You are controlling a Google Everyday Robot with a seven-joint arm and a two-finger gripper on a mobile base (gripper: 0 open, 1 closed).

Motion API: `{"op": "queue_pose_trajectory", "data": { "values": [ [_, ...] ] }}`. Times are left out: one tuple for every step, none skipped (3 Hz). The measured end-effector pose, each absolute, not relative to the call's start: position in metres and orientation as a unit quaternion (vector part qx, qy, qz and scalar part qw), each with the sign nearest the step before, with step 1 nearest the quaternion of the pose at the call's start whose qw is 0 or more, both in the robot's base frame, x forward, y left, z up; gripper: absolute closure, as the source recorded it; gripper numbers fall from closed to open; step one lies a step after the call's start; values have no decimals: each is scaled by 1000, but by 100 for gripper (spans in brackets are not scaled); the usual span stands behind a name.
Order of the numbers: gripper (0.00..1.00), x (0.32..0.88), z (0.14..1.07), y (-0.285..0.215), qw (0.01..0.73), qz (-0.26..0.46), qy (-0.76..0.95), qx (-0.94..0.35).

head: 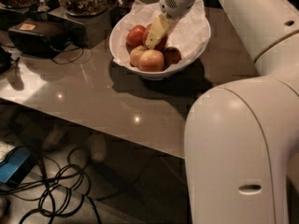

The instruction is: Pick apple from white bowl

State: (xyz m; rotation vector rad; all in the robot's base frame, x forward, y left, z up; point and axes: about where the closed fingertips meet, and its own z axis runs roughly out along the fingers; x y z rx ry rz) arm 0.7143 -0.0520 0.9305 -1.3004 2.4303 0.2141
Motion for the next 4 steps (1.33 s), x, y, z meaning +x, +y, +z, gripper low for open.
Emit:
{"op": "queue_pose_trajectory", "data": {
  "values": [
    [100,713,950,-45,182,60,876,-442],
    [100,714,971,-34,183,52,889,-416],
    [100,714,1000,-17,206,56,888,-407],
    [100,704,1032,-6,240,81,872,-420]
  ]
}}
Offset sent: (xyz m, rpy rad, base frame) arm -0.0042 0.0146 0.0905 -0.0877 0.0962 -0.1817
